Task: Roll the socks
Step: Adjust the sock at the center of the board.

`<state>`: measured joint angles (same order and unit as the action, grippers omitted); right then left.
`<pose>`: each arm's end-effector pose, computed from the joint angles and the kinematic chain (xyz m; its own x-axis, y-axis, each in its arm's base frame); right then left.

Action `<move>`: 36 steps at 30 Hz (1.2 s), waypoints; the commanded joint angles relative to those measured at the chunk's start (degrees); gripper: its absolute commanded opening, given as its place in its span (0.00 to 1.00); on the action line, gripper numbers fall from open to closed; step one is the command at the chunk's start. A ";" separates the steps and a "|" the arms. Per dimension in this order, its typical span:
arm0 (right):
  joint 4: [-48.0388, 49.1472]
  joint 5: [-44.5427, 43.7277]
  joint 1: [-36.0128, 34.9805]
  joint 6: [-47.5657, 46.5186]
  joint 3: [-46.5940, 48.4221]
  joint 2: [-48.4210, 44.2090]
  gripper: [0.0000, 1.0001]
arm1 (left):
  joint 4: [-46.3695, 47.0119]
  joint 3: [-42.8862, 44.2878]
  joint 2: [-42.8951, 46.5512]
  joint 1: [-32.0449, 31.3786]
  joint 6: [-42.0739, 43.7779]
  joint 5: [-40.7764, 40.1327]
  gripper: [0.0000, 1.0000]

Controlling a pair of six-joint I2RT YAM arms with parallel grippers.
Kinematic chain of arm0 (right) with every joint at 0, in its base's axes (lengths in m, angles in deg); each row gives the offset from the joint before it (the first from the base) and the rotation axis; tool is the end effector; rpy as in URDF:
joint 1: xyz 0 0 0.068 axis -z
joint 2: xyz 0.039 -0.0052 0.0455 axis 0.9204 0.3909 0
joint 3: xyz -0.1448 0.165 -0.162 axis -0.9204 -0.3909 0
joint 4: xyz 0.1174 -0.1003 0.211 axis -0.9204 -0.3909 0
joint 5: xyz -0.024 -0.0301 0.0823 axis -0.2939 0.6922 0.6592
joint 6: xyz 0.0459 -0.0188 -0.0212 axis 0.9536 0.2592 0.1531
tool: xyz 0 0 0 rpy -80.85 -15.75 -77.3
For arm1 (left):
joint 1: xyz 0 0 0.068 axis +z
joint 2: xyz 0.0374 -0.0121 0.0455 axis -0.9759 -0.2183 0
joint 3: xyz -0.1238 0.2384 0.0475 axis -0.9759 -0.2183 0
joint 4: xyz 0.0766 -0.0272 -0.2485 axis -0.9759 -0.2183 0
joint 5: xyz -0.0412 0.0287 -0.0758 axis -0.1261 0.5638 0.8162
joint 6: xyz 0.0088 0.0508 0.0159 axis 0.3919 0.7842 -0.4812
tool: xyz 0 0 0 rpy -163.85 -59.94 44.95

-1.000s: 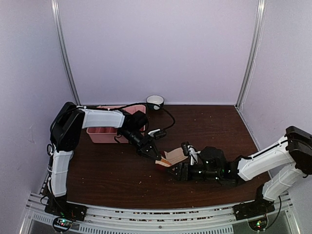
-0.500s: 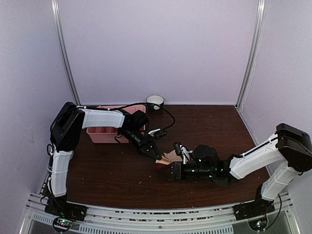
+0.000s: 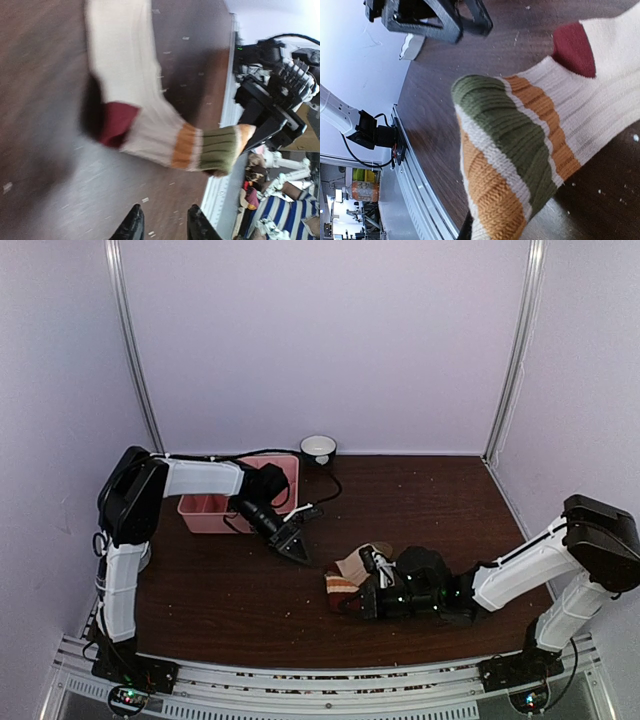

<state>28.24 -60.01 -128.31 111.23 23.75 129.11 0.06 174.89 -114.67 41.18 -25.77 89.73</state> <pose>0.1282 0.2577 0.1371 -0.9113 -0.0762 -0.4047 -0.3919 0.4621 0.7955 0.3196 -0.2707 0.1504 -0.7674 0.6194 -0.1655 0.4598 0.3519 -0.8153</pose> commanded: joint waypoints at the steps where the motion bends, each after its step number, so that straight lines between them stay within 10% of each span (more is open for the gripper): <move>1: -3.56 5.26 -0.44 4.22 -2.21 1.37 0.00 | -1.60 1.18 5.48 1.07 8.52 -9.80 0.39; 29: -4.97 7.25 -5.19 11.05 -7.25 2.00 0.00 | 2.90 24.38 -16.89 -13.28 7.45 -14.86 0.37; 36: -4.92 7.51 -5.14 9.93 -5.03 5.37 0.00 | 7.57 20.98 -16.90 -13.72 3.85 -38.46 0.31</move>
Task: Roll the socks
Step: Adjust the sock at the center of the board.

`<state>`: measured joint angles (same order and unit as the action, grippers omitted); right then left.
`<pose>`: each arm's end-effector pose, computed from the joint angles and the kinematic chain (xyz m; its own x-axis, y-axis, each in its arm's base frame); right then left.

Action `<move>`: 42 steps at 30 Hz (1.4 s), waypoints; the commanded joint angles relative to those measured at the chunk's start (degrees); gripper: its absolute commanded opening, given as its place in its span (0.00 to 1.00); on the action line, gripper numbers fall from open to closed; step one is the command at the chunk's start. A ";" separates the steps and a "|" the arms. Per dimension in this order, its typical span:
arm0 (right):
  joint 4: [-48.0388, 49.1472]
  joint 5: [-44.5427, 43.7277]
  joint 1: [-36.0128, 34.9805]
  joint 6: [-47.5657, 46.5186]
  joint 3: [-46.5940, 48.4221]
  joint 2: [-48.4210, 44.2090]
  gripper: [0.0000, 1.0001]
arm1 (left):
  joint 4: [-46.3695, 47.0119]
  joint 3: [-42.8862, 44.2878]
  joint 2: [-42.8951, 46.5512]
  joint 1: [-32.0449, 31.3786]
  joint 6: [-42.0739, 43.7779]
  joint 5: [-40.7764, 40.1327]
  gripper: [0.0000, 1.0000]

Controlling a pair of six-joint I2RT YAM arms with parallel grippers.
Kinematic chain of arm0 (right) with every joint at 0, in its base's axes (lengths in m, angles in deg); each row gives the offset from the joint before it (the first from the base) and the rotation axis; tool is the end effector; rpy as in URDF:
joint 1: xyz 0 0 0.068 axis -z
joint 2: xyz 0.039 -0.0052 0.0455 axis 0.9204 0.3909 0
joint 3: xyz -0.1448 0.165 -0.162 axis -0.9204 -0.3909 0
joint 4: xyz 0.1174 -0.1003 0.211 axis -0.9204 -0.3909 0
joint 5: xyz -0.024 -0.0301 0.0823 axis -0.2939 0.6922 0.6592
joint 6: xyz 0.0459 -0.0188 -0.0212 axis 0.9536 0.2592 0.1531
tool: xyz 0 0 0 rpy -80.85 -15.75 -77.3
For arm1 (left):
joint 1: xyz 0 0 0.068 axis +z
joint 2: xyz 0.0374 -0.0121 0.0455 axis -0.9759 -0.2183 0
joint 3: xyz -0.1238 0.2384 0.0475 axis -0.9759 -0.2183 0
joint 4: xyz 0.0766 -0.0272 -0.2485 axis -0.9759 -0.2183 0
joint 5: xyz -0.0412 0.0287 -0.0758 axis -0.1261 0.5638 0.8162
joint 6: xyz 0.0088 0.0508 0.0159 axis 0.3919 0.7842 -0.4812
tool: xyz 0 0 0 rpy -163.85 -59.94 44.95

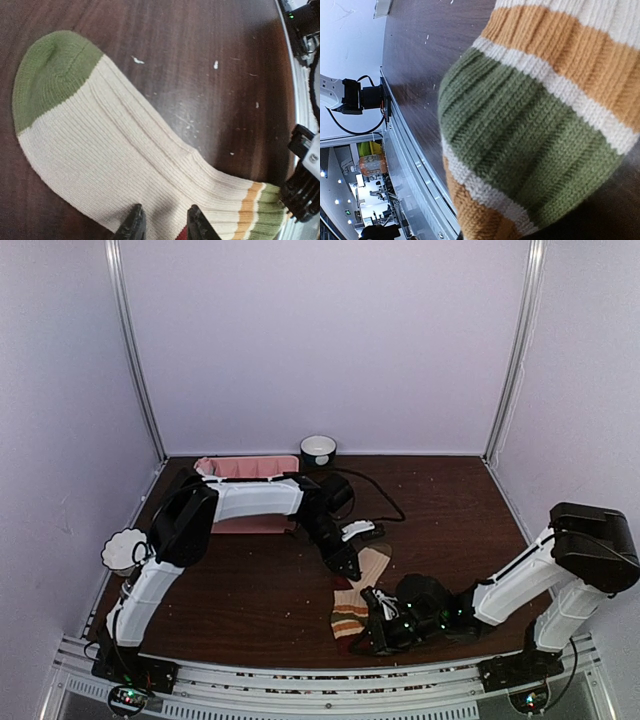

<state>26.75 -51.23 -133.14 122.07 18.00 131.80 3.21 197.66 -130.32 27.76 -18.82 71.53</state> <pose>0.0897 0.2430 0.0998 -0.9727 -0.2153 -0.0869 -0.1904 0.5252 0.8294 0.3058 -0.3937 0.1267 -0.4659 0.7955 -0.3874 0.8215 0.2263 -0.5234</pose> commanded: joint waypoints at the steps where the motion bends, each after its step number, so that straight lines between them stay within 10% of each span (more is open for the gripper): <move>1: -3.61 -1.34 -0.19 -1.26 1.22 3.33 0.00 | 4.53 -2.13 -1.18 -0.22 -3.72 -24.29 0.29; 12: -9.02 -1.36 1.74 -6.89 8.71 9.91 0.00 | 14.67 -21.01 9.41 4.08 -10.20 -45.40 0.18; 17: -9.56 -0.76 2.75 -8.49 11.30 12.17 0.06 | 19.05 -24.91 13.06 5.00 -10.02 -37.25 0.23; 24: -12.88 -4.56 2.93 -12.61 11.68 8.10 0.41 | 14.85 -12.66 9.67 4.36 -7.25 -23.19 0.30; 33: -26.49 -23.04 -3.40 -26.10 10.15 -3.11 0.45 | 6.20 -4.23 6.81 4.36 -4.73 -20.29 0.32; 36: -21.86 -33.30 -8.58 -35.81 5.16 -11.17 0.50 | 7.73 -11.11 13.77 4.36 -3.34 -16.41 0.39; 39: -20.16 -37.43 -9.39 -46.53 3.23 -15.08 0.70 | 10.27 -19.68 22.20 4.41 -1.88 -15.79 0.80; 42: -20.33 -40.91 -9.38 -56.48 4.63 -14.48 0.76 | 12.57 -28.66 29.82 4.45 0.32 -14.96 0.92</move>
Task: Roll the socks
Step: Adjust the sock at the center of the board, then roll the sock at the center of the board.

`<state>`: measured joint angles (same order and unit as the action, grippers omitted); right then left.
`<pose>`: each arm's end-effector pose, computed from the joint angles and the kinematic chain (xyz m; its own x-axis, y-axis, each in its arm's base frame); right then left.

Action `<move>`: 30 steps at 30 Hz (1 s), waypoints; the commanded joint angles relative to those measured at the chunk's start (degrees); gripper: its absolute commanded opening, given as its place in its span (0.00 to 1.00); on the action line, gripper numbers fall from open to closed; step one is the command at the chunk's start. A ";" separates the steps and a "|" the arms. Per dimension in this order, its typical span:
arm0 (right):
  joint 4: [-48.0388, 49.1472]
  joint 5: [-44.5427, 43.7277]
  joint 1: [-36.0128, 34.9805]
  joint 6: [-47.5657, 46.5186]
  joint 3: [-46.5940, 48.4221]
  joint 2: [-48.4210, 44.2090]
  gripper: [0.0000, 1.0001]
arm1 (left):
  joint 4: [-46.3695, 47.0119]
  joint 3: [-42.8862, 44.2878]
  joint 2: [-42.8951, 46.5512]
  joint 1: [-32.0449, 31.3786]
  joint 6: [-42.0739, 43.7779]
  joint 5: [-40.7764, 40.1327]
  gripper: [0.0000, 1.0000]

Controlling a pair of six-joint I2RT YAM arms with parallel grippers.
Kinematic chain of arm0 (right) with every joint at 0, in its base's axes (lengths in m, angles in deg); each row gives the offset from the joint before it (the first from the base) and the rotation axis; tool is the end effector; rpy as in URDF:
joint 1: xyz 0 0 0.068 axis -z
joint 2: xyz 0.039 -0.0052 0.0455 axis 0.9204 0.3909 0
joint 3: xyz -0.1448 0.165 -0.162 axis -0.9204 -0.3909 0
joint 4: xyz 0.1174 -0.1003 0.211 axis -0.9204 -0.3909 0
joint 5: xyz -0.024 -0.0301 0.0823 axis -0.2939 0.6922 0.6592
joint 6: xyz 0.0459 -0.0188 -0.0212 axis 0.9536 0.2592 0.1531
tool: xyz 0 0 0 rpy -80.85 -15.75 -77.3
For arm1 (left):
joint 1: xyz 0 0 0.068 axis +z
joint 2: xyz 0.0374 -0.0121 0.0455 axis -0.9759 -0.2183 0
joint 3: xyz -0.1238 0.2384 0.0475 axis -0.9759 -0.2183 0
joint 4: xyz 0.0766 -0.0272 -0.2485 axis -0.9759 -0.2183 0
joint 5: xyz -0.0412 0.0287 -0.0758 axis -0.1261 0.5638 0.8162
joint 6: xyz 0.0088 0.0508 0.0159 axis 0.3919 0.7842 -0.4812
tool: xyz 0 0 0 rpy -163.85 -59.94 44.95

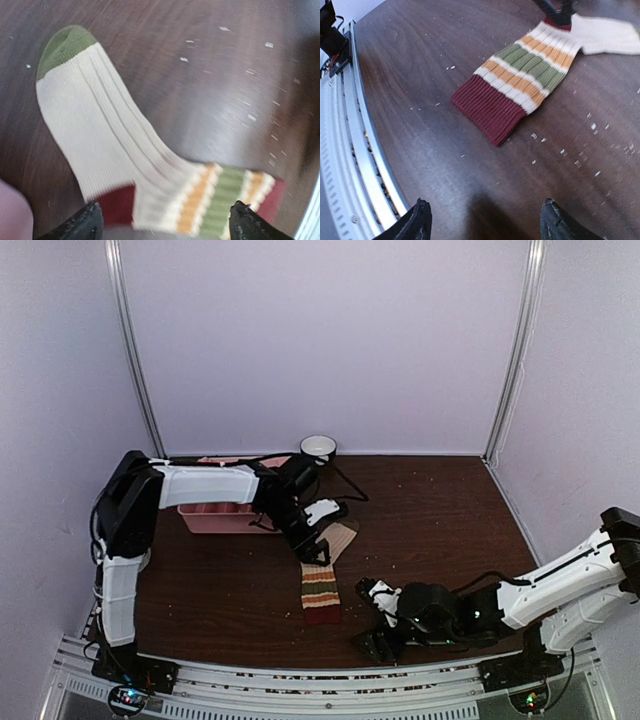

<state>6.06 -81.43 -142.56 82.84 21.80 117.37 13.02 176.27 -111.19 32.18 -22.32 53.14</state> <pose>0.0646 0.2432 0.1436 -0.5524 -0.4500 -0.7017 -0.7977 0.5298 0.2881 0.3046 -0.3239 0.1743 -0.5309 0.7262 -0.4368 0.8470 0.4708 -0.2469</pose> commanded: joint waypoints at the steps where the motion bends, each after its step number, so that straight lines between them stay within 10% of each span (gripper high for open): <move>1: 0.43 -10.83 -0.01 -20.47 1.78 0.99 0.76 | 3.53 -9.97 12.35 0.04 4.60 3.49 0.97; 13: 3.30 -1.98 0.24 -42.81 10.36 13.58 0.62 | 0.24 -12.47 6.66 0.11 8.66 10.05 0.93; 30: 1.12 9.52 7.77 -46.60 14.87 21.74 0.31 | -1.82 -20.24 11.44 1.00 14.62 10.68 0.96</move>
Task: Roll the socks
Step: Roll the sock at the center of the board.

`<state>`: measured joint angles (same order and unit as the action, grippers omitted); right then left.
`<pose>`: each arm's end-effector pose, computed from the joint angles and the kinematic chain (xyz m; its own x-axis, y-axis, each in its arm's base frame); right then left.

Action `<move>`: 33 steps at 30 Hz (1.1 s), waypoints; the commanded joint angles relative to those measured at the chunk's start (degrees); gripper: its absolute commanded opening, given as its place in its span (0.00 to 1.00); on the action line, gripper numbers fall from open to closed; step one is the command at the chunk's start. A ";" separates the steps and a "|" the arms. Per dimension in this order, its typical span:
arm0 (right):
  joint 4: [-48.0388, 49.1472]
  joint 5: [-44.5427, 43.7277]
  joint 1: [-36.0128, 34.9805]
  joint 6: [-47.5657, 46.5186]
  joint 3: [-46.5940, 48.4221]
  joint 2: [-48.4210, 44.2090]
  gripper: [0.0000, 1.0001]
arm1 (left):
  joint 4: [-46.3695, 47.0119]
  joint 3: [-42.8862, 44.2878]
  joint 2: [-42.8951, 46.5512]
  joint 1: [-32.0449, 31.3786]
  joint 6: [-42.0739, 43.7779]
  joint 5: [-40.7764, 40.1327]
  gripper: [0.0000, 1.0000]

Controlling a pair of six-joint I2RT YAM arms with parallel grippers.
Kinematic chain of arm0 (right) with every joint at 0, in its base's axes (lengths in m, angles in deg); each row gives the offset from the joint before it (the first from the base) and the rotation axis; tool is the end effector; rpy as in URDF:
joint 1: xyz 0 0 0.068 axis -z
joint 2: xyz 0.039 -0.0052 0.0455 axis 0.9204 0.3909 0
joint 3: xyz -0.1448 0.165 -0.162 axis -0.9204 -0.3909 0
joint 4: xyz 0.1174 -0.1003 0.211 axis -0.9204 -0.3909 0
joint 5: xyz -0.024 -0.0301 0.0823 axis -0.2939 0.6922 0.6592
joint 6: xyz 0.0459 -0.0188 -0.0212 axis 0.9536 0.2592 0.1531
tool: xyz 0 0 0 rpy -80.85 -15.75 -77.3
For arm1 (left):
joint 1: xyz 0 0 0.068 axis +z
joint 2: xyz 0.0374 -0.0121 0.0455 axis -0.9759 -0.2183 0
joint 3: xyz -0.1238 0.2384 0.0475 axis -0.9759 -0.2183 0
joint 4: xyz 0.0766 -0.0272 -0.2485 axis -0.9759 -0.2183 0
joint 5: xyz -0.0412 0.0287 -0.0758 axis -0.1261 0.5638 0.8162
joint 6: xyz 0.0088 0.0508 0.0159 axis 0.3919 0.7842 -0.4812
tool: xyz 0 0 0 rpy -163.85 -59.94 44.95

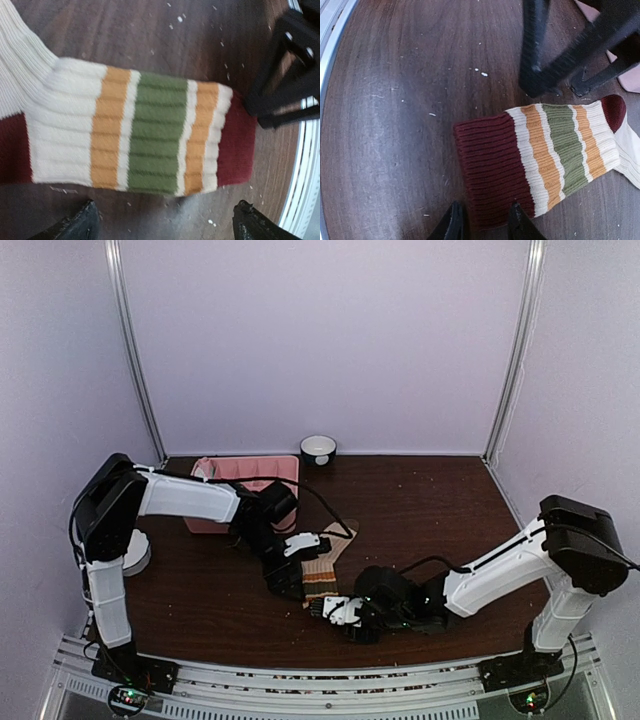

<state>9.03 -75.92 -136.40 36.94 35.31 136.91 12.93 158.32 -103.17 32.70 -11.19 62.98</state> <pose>0.1110 0.2997 0.1205 0.1090 -0.7208 -0.6845 -0.9704 0.0720 -0.2305 0.2566 -0.2786 0.1469 -0.4227 0.8244 -0.3763 0.8835 0.2826 -0.3735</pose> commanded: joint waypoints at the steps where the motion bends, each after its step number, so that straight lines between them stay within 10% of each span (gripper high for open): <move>1: -2.39 4.53 1.71 -1.05 1.83 2.92 0.30 | -2.06 -2.70 3.93 0.48 4.21 0.45 0.96; 16: -8.86 15.48 4.29 14.68 6.09 9.19 0.00 | -1.71 -8.47 9.94 1.54 8.40 0.77 0.98; 33: 17.73 34.00 11.07 57.34 -0.07 10.27 0.00 | 6.27 -11.23 9.39 -6.79 12.55 -0.13 0.78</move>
<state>21.44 -44.47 -128.00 79.80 35.72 144.50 17.00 147.50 -94.14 29.95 -2.36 60.68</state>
